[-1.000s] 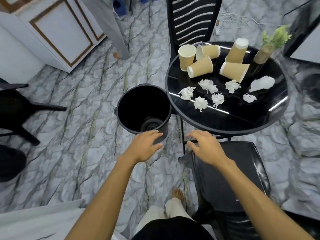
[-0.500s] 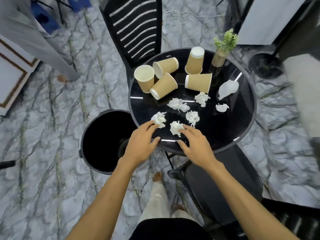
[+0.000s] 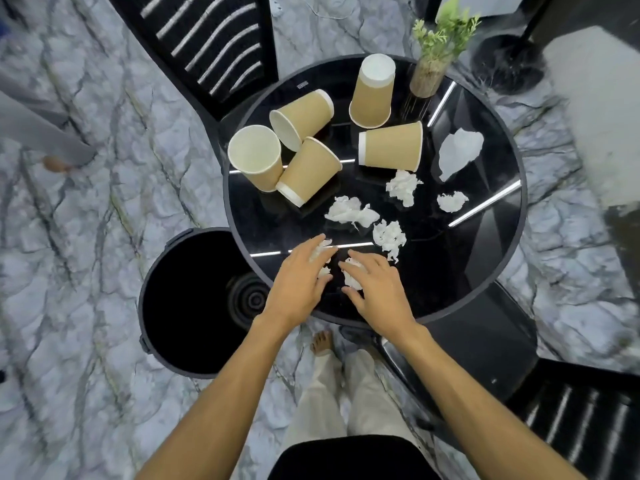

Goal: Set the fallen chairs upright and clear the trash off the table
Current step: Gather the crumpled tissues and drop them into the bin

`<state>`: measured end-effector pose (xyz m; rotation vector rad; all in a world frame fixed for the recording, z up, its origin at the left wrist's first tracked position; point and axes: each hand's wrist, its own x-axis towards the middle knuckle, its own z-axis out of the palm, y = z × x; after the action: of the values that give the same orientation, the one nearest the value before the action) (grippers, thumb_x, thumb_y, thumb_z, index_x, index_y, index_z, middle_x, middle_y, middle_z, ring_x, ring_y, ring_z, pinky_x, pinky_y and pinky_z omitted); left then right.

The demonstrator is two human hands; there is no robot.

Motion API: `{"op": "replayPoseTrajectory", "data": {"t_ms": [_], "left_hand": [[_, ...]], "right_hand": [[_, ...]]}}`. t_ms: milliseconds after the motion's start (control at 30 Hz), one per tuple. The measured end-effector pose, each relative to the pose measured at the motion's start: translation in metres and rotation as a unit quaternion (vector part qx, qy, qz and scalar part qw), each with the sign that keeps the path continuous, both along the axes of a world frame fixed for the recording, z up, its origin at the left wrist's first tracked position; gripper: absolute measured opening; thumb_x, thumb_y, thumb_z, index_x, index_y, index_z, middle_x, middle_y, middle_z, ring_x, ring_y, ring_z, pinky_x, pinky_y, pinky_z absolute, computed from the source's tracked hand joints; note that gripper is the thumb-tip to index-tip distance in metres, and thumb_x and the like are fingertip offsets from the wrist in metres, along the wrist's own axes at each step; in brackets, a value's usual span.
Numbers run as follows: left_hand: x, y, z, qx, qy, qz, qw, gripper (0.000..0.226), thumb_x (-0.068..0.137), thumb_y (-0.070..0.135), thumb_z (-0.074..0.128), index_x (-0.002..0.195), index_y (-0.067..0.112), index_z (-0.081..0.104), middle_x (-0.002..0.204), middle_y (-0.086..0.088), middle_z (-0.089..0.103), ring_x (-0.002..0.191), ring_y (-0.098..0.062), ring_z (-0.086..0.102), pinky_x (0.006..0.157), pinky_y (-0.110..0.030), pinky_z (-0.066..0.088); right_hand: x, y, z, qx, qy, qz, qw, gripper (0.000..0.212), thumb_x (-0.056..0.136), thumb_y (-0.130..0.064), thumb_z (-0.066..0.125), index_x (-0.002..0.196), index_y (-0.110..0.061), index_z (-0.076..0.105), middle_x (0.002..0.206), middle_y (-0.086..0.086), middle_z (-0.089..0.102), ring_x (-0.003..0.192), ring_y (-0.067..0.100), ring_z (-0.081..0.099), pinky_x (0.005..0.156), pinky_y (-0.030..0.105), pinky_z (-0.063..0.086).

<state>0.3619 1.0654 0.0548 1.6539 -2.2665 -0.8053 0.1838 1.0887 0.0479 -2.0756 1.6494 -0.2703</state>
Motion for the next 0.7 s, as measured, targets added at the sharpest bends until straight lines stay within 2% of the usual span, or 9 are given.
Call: {"op": "replayPoseTrajectory", "data": {"t_ms": [100, 133, 233, 300, 400, 500, 567, 633, 700], "left_hand": [[0.001, 0.001, -0.011, -0.019, 0.015, 0.002, 1.000, 0.038, 0.091, 0.005, 0.065, 0.129, 0.012, 0.062, 0.139, -0.009, 0.054, 0.129, -0.028, 0.048, 0.109, -0.043, 0.038], [0.002, 0.002, -0.014, -0.028, 0.021, 0.009, 0.999, 0.036, 0.090, 0.003, 0.065, 0.125, 0.011, 0.065, 0.133, -0.009, 0.058, 0.123, -0.029, 0.051, 0.108, -0.039, 0.039], [0.003, 0.002, -0.015, -0.044, 0.043, 0.040, 0.997, 0.032, 0.090, 0.003, 0.066, 0.121, 0.014, 0.067, 0.124, -0.005, 0.063, 0.115, -0.026, 0.055, 0.105, -0.013, 0.027], [-0.001, -0.002, -0.010, -0.059, 0.069, 0.054, 0.994, 0.032, 0.092, 0.006, 0.066, 0.121, 0.017, 0.067, 0.125, -0.002, 0.062, 0.116, -0.020, 0.054, 0.103, -0.007, 0.024], [-0.012, -0.016, 0.002, -0.111, 0.115, 0.055, 0.986, 0.031, 0.092, 0.009, 0.065, 0.122, 0.018, 0.066, 0.127, -0.002, 0.061, 0.118, -0.015, 0.051, 0.104, -0.010, 0.029], [-0.029, -0.038, 0.015, -0.133, 0.138, 0.048, 0.980, 0.030, 0.095, 0.013, 0.062, 0.124, 0.019, 0.065, 0.129, -0.002, 0.059, 0.120, -0.015, 0.050, 0.104, -0.023, 0.039], [-0.042, -0.054, 0.021, -0.135, 0.128, 0.039, 0.982, 0.030, 0.095, 0.015, 0.061, 0.125, 0.019, 0.064, 0.132, -0.001, 0.059, 0.122, -0.016, 0.050, 0.103, -0.031, 0.042], [-0.053, -0.067, 0.018, -0.125, 0.091, 0.021, 0.988, 0.033, 0.094, 0.018, 0.063, 0.127, 0.019, 0.064, 0.137, -0.002, 0.057, 0.127, -0.020, 0.050, 0.108, -0.038, 0.038], [-0.061, -0.075, 0.009, -0.072, 0.051, 0.007, 0.996, 0.038, 0.095, 0.026, 0.062, 0.133, 0.023, 0.059, 0.147, -0.002, 0.048, 0.138, -0.023, 0.040, 0.114, -0.043, 0.030]], "right_hand": [[-0.003, 0.004, -0.008, -0.028, -0.054, -0.016, 0.998, 0.036, 0.084, -0.007, 0.075, 0.119, -0.012, 0.069, 0.127, 0.007, 0.063, 0.115, 0.029, 0.055, 0.092, 0.044, 0.050], [-0.004, 0.005, -0.008, -0.041, -0.073, -0.022, 0.996, 0.035, 0.082, -0.003, 0.076, 0.116, -0.010, 0.070, 0.122, 0.009, 0.065, 0.111, 0.029, 0.057, 0.093, 0.042, 0.051], [-0.012, 0.010, -0.005, -0.067, -0.119, -0.055, 0.989, 0.034, 0.083, -0.003, 0.076, 0.115, -0.010, 0.071, 0.117, 0.007, 0.066, 0.110, 0.023, 0.056, 0.099, 0.022, 0.044], [-0.019, 0.011, 0.001, -0.084, -0.141, -0.089, 0.982, 0.032, 0.085, -0.006, 0.075, 0.116, -0.012, 0.070, 0.118, 0.005, 0.066, 0.112, 0.018, 0.053, 0.101, 0.013, 0.036], [-0.034, 0.003, 0.012, -0.103, -0.151, -0.145, 0.972, 0.032, 0.087, -0.012, 0.073, 0.118, -0.015, 0.069, 0.121, 0.001, 0.064, 0.114, 0.014, 0.051, 0.101, 0.008, 0.032], [-0.048, -0.014, 0.018, -0.112, -0.144, -0.189, 0.965, 0.034, 0.090, -0.015, 0.070, 0.123, -0.018, 0.065, 0.127, -0.002, 0.061, 0.118, 0.010, 0.046, 0.103, 0.005, 0.026], [-0.052, -0.029, 0.018, -0.102, -0.131, -0.202, 0.965, 0.036, 0.093, -0.019, 0.066, 0.128, -0.019, 0.062, 0.133, -0.001, 0.058, 0.123, 0.010, 0.041, 0.107, 0.009, 0.026], [-0.051, -0.043, 0.011, -0.075, -0.108, -0.203, 0.970, 0.040, 0.094, -0.025, 0.064, 0.133, -0.019, 0.057, 0.139, 0.001, 0.053, 0.128, 0.014, 0.039, 0.111, 0.025, 0.032], [-0.046, -0.053, 0.002, -0.040, -0.071, -0.196, 0.977, 0.047, 0.094, -0.033, 0.063, 0.137, -0.020, 0.053, 0.144, 0.002, 0.048, 0.132, 0.019, 0.037, 0.108, 0.038, 0.035]]}}
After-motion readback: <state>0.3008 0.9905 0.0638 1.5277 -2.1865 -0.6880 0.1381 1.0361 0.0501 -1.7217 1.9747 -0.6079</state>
